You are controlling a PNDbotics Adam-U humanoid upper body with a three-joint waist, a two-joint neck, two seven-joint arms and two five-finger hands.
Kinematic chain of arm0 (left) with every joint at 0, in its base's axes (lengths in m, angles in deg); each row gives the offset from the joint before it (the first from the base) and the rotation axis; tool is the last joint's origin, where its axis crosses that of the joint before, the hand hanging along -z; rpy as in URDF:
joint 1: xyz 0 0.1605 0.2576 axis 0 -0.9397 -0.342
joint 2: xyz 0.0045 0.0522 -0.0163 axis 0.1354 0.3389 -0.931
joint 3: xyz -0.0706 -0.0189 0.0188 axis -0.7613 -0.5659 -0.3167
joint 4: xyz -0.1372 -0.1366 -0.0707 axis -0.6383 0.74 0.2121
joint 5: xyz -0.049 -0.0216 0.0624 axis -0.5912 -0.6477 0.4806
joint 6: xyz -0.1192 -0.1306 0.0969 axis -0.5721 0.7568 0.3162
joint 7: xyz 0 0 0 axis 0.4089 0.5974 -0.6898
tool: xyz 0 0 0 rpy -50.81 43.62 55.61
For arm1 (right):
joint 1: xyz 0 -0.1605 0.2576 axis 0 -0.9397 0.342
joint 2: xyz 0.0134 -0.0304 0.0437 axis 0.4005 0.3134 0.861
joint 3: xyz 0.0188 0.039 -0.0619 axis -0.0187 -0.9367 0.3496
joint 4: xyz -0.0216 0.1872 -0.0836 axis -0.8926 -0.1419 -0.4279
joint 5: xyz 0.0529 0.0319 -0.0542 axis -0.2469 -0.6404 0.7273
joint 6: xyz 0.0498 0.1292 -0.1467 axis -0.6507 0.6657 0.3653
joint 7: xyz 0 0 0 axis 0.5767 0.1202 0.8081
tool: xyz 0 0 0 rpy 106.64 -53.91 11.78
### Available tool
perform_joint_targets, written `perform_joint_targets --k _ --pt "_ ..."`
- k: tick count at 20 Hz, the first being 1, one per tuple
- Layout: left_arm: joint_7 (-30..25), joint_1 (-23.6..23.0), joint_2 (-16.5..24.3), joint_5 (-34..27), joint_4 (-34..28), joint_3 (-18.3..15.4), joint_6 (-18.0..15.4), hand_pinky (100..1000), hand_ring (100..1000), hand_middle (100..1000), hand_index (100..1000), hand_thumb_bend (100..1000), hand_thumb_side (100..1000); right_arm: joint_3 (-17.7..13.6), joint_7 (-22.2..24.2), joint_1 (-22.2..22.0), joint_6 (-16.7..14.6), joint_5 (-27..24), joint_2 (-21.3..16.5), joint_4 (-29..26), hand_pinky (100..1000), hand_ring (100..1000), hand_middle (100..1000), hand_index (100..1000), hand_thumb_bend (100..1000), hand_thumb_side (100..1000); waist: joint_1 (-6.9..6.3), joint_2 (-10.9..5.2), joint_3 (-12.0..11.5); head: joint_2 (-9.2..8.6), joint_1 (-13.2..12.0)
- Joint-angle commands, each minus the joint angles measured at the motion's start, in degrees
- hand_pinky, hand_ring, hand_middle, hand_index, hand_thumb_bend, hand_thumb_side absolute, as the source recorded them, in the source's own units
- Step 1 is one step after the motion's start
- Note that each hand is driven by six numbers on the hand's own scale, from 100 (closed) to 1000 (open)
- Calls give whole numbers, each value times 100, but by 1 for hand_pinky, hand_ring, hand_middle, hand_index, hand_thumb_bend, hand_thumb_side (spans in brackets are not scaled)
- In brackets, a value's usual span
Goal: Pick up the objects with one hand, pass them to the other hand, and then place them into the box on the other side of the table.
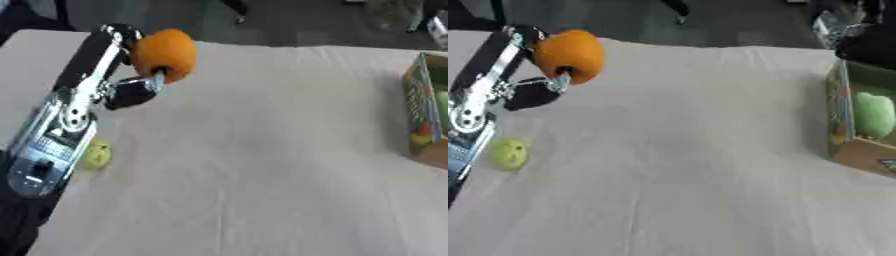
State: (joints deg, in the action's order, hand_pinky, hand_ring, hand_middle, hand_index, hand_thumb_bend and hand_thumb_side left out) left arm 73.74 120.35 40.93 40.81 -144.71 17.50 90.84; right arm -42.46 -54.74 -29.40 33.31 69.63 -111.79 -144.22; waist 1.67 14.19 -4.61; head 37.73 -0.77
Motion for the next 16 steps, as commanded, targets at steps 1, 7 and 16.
perform_joint_targets --k 1,7,16 --pt "246 21 -183 200 119 16 -187 600 607 530 512 100 148 275 487 284 -167 363 -110 -119 950 979 819 911 100 279 11 -183 13 64 44" --pt "532 -85 -507 506 405 55 -426 598 605 526 510 100 151 748 1162 707 -261 917 227 -119 942 977 825 906 100 276 37 -200 14 133 83" --pt "761 -177 -775 672 585 121 -628 597 604 525 509 100 157 1221 1914 1052 -173 1619 744 -119 939 977 824 903 102 311 71 -210 14 176 124"
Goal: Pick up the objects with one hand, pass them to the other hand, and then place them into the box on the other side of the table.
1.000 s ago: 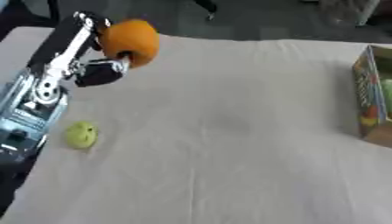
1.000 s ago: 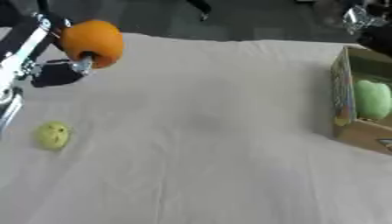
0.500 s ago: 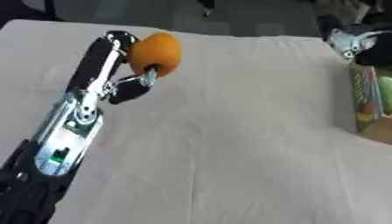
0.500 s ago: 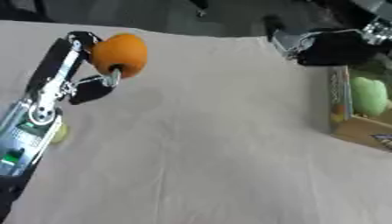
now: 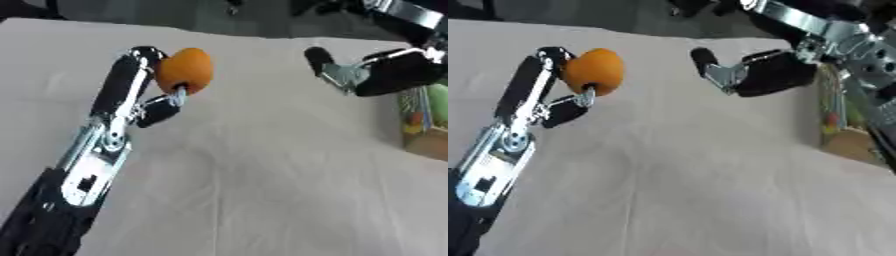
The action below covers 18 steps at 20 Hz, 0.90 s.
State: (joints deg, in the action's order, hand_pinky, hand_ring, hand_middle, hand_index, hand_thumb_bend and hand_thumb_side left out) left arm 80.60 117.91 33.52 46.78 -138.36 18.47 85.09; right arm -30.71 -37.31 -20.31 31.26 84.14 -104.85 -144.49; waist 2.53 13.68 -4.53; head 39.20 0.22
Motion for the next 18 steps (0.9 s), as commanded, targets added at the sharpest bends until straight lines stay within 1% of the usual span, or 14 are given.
perform_joint_targets --k 1,3,6,11,15,17,18 --pt "88 66 -60 103 -44 39 -81 597 604 525 509 100 157 84 243 178 62 228 117 -90 939 978 825 904 101 314 -15 -161 5 35 31" --pt "108 66 -116 182 -34 75 -154 598 605 526 510 100 148 162 377 257 114 358 270 -28 939 978 825 905 100 325 -11 -166 8 48 48" --pt "131 72 -186 365 -25 126 -278 601 607 527 511 100 131 275 508 359 113 584 495 223 940 980 825 906 100 339 -5 -171 11 61 80" --pt "192 59 -278 608 -48 194 -486 604 609 529 512 100 104 415 454 519 31 1004 845 674 937 979 827 906 120 330 -13 -170 -4 85 119" --pt "223 55 -336 743 -76 246 -595 603 609 528 512 100 101 517 344 626 -57 1346 1047 990 932 977 830 905 155 328 -11 -170 -20 83 140" --pt "232 60 -362 751 -93 270 -636 603 609 528 512 100 102 573 326 670 -130 1548 1151 1173 931 980 835 910 186 329 -7 -169 -30 80 153" --pt "233 61 -372 748 -96 278 -649 603 608 528 512 100 105 591 315 682 -175 1644 1191 1251 928 979 838 913 224 334 -6 -167 -34 81 157"
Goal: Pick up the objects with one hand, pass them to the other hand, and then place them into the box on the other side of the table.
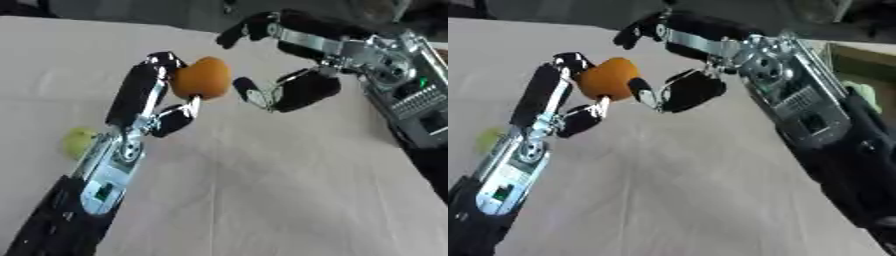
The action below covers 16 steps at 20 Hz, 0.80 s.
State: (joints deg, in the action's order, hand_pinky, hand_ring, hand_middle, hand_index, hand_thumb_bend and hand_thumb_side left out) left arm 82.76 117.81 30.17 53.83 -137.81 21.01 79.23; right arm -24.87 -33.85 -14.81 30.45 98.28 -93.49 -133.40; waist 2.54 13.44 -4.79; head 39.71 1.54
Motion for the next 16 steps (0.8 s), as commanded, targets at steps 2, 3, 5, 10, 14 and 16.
perform_joint_targets --k 2,3,5,10,14,16 --pt "22 71 -54 25 -156 32 -73 602 607 527 511 100 107 34 -55 131 -205 456 112 272 925 980 841 919 287 344 -3 -140 -16 40 27" --pt "29 72 -62 17 -158 30 -71 601 607 526 511 100 109 50 -54 124 -270 548 135 333 923 978 841 918 310 347 1 -138 -20 45 26" --pt "49 79 -79 5 -166 24 -69 601 607 526 511 100 110 75 -34 122 -409 723 170 441 920 978 842 917 343 337 5 -135 -27 54 27" --pt "82 114 -93 -41 -225 2 -56 598 604 522 509 100 113 89 36 124 -664 925 234 640 918 976 841 921 371 348 5 -134 -48 68 38" --pt "113 126 -99 -115 -297 26 -93 597 603 520 510 100 121 116 -23 151 -678 1128 292 797 912 970 836 913 355 341 4 -136 -74 74 65" --pt "112 130 -102 -175 -332 49 -146 598 603 519 510 100 130 116 -128 151 -637 1167 337 892 911 966 831 910 335 328 9 -134 -83 78 75"
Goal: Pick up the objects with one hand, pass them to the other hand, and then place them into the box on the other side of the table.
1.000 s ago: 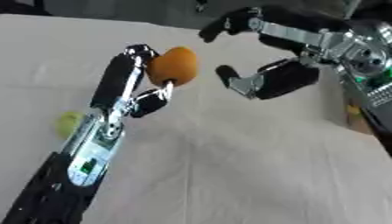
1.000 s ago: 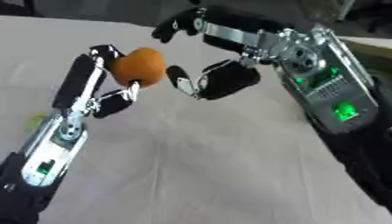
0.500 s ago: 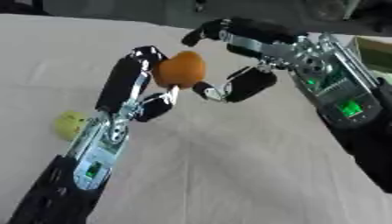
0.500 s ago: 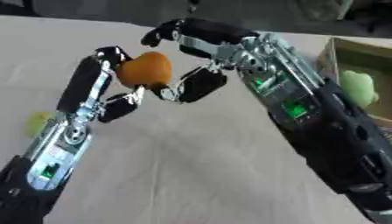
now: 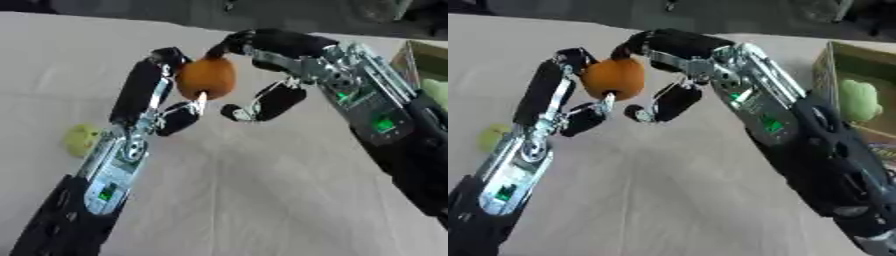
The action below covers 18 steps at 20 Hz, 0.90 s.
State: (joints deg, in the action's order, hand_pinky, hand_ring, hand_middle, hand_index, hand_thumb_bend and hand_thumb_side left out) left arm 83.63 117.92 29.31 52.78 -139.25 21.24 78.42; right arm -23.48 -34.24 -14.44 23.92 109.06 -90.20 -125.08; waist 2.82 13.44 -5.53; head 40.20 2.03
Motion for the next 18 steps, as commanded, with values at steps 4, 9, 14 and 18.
perform_joint_targets --k 4,9,14,18 --pt "-13 111 -35 -198 -168 76 -137 596 602 518 509 100 143 -19 -354 135 172 -24 61 134 905 954 817 900 289 300 -15 -128 -22 29 21" --pt "-12 106 -63 -294 -120 109 -217 595 602 517 509 100 147 -26 -652 156 417 -204 75 99 908 954 812 903 261 282 -14 -117 -31 29 28" --pt "-11 104 -80 -318 -70 122 -235 594 602 517 509 100 143 -22 -752 162 567 -341 108 129 911 948 795 897 247 269 -22 -108 -33 30 46" --pt "-13 116 -82 -305 -64 131 -289 596 603 519 510 100 139 -7 -707 173 598 -426 114 155 906 929 745 866 228 229 -26 -105 -34 34 61"
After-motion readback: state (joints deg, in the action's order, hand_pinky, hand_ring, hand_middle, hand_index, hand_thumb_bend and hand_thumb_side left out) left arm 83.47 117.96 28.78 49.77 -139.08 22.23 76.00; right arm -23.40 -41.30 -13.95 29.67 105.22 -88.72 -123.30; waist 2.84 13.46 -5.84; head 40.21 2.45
